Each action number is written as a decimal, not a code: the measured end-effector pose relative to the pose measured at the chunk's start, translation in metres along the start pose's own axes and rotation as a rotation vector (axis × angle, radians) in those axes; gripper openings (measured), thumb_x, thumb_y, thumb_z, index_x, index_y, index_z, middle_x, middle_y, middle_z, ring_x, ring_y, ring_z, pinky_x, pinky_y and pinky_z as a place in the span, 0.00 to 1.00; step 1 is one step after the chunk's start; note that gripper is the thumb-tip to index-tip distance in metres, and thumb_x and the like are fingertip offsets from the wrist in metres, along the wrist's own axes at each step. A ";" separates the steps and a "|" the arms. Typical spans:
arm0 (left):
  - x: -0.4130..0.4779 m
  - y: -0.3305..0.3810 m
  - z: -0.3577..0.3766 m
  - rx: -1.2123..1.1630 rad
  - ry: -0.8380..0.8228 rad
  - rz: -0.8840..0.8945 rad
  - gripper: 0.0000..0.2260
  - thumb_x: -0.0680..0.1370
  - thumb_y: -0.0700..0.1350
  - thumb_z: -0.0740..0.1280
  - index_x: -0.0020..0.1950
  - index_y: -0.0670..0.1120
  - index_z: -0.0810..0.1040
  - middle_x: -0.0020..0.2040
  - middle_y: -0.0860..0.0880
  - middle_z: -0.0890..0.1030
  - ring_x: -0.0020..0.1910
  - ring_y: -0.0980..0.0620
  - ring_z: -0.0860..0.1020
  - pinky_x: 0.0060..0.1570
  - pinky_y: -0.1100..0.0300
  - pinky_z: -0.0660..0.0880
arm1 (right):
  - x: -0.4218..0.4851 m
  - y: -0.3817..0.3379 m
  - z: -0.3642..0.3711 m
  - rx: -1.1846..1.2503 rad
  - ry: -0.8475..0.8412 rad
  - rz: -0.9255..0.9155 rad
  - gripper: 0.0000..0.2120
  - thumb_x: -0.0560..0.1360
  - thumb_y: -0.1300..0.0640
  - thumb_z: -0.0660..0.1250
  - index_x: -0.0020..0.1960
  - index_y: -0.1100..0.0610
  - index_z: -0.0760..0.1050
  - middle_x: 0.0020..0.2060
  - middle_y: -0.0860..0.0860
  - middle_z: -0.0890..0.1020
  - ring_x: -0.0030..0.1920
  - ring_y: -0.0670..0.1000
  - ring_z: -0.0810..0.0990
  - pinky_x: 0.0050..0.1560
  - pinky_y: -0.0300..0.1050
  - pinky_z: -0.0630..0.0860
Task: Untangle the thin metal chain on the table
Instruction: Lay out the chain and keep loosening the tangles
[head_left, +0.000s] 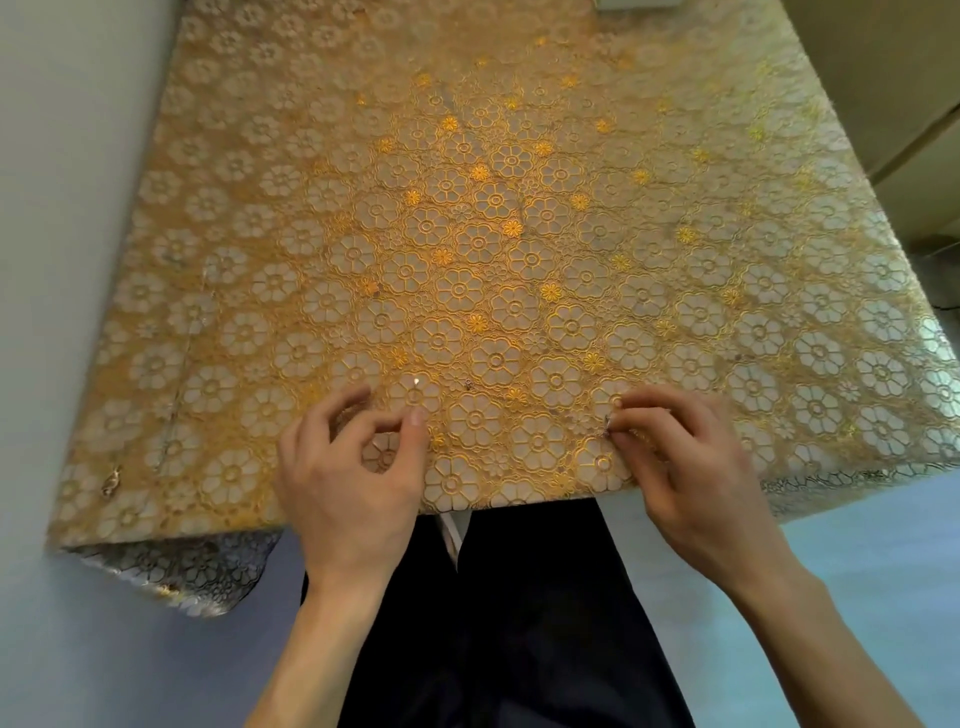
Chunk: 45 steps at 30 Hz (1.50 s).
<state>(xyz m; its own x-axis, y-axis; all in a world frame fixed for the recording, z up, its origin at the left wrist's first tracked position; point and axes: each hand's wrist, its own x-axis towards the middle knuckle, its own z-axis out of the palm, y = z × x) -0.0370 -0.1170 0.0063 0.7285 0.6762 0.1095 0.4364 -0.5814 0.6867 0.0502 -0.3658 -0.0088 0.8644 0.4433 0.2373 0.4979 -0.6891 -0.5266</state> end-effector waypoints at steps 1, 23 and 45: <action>-0.003 -0.002 -0.001 0.011 0.005 0.013 0.09 0.74 0.58 0.69 0.41 0.55 0.83 0.59 0.55 0.80 0.63 0.48 0.72 0.60 0.50 0.67 | -0.001 0.000 0.000 0.004 0.000 -0.003 0.07 0.77 0.59 0.69 0.53 0.59 0.82 0.56 0.52 0.80 0.58 0.54 0.74 0.59 0.43 0.72; -0.030 -0.019 -0.015 -0.140 -0.053 -0.029 0.10 0.73 0.61 0.69 0.40 0.57 0.84 0.61 0.61 0.77 0.66 0.58 0.67 0.67 0.49 0.66 | 0.008 -0.095 0.058 0.119 -0.054 -0.086 0.04 0.74 0.55 0.75 0.48 0.52 0.83 0.42 0.48 0.80 0.45 0.52 0.78 0.45 0.51 0.75; -0.030 -0.020 -0.022 0.033 -0.098 0.269 0.08 0.73 0.55 0.73 0.50 0.56 0.84 0.63 0.55 0.77 0.67 0.49 0.72 0.65 0.56 0.61 | 0.003 -0.090 0.050 0.250 -0.126 -0.068 0.04 0.78 0.55 0.71 0.50 0.53 0.83 0.44 0.48 0.79 0.44 0.49 0.76 0.43 0.51 0.76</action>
<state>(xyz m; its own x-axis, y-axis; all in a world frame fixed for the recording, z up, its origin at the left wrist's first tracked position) -0.0796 -0.1160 0.0054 0.8673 0.4497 0.2134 0.2363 -0.7493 0.6187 0.0046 -0.2745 -0.0014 0.8064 0.5622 0.1837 0.5082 -0.4998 -0.7013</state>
